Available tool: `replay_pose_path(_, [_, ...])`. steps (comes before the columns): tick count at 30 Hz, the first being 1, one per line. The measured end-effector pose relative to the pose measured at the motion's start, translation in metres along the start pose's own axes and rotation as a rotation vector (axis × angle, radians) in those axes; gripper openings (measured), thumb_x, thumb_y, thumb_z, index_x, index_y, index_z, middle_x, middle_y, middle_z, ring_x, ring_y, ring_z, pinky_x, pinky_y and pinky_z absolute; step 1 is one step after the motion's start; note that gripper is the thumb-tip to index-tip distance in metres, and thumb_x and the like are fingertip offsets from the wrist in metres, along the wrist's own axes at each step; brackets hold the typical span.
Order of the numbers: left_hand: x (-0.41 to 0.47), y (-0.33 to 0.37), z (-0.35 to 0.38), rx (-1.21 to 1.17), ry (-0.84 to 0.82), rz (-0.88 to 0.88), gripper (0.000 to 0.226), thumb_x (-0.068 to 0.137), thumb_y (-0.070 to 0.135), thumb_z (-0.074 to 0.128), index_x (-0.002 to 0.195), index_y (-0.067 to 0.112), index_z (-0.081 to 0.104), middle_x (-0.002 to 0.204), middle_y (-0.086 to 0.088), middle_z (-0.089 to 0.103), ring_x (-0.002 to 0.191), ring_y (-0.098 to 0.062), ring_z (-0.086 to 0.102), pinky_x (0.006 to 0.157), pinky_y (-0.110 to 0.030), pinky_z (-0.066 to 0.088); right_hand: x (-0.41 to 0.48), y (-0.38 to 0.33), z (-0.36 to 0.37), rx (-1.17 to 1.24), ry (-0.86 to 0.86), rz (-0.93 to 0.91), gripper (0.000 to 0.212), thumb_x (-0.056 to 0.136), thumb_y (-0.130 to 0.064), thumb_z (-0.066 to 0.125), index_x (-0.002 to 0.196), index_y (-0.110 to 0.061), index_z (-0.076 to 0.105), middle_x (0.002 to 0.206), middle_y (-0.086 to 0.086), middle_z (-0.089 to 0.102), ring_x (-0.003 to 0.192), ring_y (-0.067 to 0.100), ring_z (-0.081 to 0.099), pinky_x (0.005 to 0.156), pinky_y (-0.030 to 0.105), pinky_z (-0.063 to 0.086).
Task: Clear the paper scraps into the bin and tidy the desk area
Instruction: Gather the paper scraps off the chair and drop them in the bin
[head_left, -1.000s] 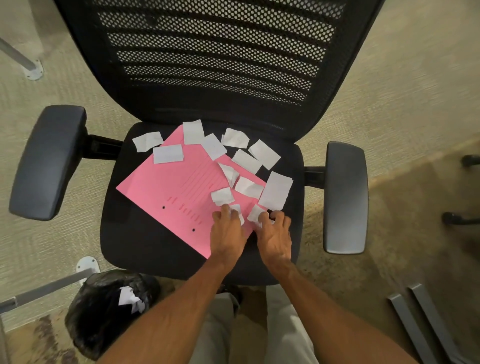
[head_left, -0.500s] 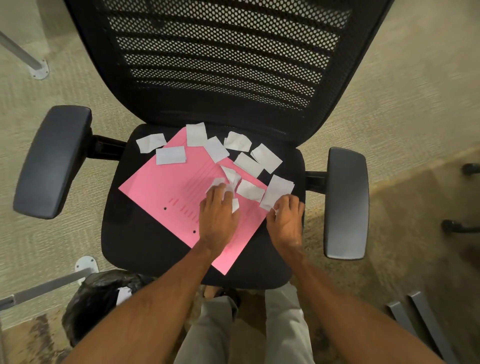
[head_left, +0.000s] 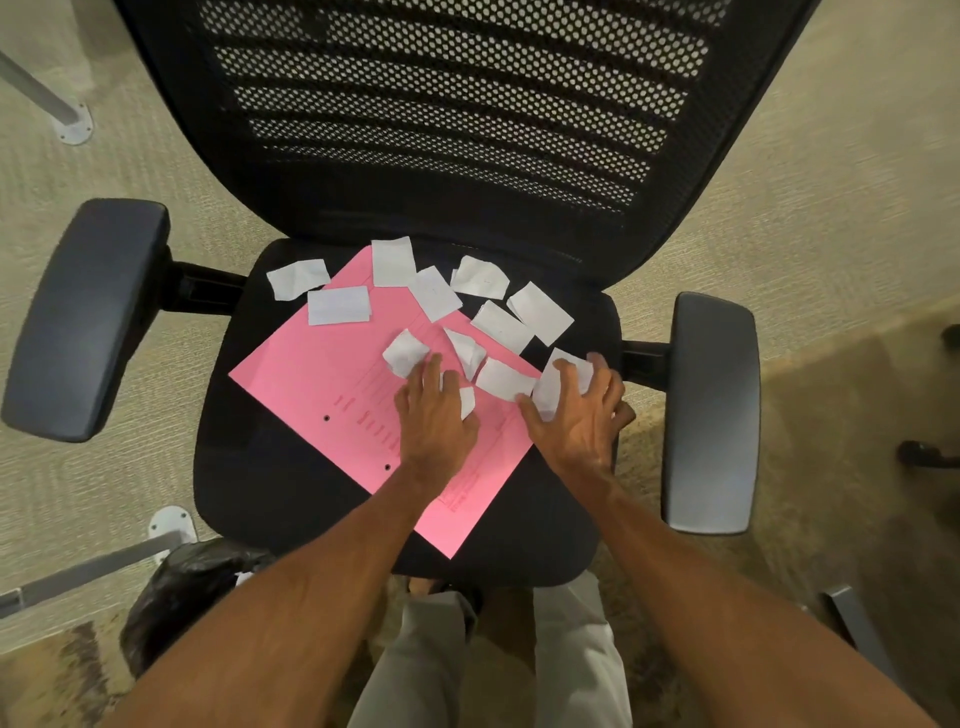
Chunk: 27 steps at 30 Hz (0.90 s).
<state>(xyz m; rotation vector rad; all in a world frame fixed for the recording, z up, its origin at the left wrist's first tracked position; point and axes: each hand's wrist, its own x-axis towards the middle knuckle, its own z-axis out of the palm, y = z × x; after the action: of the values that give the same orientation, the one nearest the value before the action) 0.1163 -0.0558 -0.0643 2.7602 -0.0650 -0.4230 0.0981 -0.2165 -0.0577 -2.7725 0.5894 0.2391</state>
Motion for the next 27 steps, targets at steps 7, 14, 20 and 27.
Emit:
replay_pose_path(7, [0.013, -0.019, 0.000, 0.009, -0.040, -0.051, 0.075, 0.091, 0.050, 0.051, 0.150, 0.016, 0.019, 0.161, -0.013, -0.004, 0.147, -0.036, -0.008, 0.113, -0.048, -0.010, -0.001, 0.009, 0.024, -0.072, -0.126, 0.011, 0.083, 0.078, -0.078, 0.039, 0.147, -0.038, 0.020, 0.161, 0.008, 0.003, 0.147, 0.030, 0.002, 0.114, 0.057, 0.005])
replay_pose_path(14, [0.008, -0.020, 0.002, -0.005, -0.025, -0.078, 0.069, 0.093, 0.049, 0.050, 0.145, 0.010, 0.029, 0.153, -0.012, 0.030, 0.143, -0.031, 0.022, 0.117, -0.048, 0.017, 0.002, 0.008, 0.026, 0.037, -0.080, -0.044, 0.062, 0.084, -0.059, 0.055, 0.138, -0.031, 0.040, 0.148, 0.014, 0.032, 0.135, 0.035, 0.025, 0.106, 0.055, 0.025])
replay_pose_path(20, [0.007, -0.014, -0.001, -0.129, 0.069, -0.026, 0.039, 0.093, 0.019, 0.059, 0.127, 0.002, 0.050, 0.132, -0.018, 0.052, 0.122, -0.030, 0.046, 0.101, -0.040, 0.044, 0.007, 0.004, 0.022, 0.071, -0.114, -0.015, 0.061, 0.084, -0.020, 0.069, 0.138, -0.027, 0.040, 0.138, 0.014, 0.039, 0.127, 0.033, 0.029, 0.100, 0.050, 0.033])
replay_pose_path(27, [0.006, -0.015, -0.011, -0.198, 0.073, 0.002, 0.033, 0.088, 0.006, 0.063, 0.120, 0.002, 0.056, 0.115, -0.018, 0.062, 0.105, -0.027, 0.056, 0.083, -0.035, 0.053, 0.012, 0.003, 0.010, 0.056, -0.127, 0.080, 0.052, 0.086, -0.017, 0.068, 0.132, -0.021, 0.044, 0.127, 0.013, 0.048, 0.116, 0.030, 0.039, 0.094, 0.046, 0.038])
